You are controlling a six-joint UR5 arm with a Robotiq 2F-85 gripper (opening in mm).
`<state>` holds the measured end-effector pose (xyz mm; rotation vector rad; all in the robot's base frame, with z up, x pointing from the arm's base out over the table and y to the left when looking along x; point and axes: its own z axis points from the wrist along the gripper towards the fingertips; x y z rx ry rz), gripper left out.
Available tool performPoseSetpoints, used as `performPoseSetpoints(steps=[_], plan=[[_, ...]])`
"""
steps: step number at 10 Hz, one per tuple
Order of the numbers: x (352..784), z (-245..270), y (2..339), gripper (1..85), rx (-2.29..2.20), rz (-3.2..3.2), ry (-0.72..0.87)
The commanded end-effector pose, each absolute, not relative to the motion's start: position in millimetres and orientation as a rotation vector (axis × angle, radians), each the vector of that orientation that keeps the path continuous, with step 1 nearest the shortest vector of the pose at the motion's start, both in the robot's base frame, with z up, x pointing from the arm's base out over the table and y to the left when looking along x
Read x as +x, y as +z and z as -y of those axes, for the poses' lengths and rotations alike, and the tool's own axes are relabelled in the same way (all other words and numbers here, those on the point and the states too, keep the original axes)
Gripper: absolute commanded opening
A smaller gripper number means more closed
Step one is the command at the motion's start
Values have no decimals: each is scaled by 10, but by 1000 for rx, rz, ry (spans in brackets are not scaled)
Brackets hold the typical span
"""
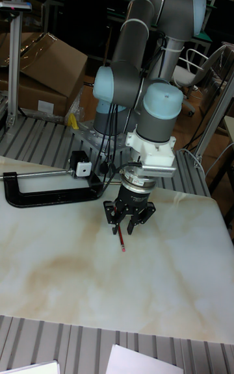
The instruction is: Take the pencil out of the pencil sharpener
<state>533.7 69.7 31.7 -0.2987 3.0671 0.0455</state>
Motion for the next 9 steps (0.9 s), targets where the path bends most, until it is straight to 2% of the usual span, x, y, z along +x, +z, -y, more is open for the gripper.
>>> performPoseSetpoints(steps=[1,2,7,9], plan=[[5178,-667,650,140,-307,-3087,62],[5209,-643,650,13,-332,-3073,45],[5104,-447,603,17,-402,-3111,-44],[4931,-454,596,17,-385,-3161,2]])
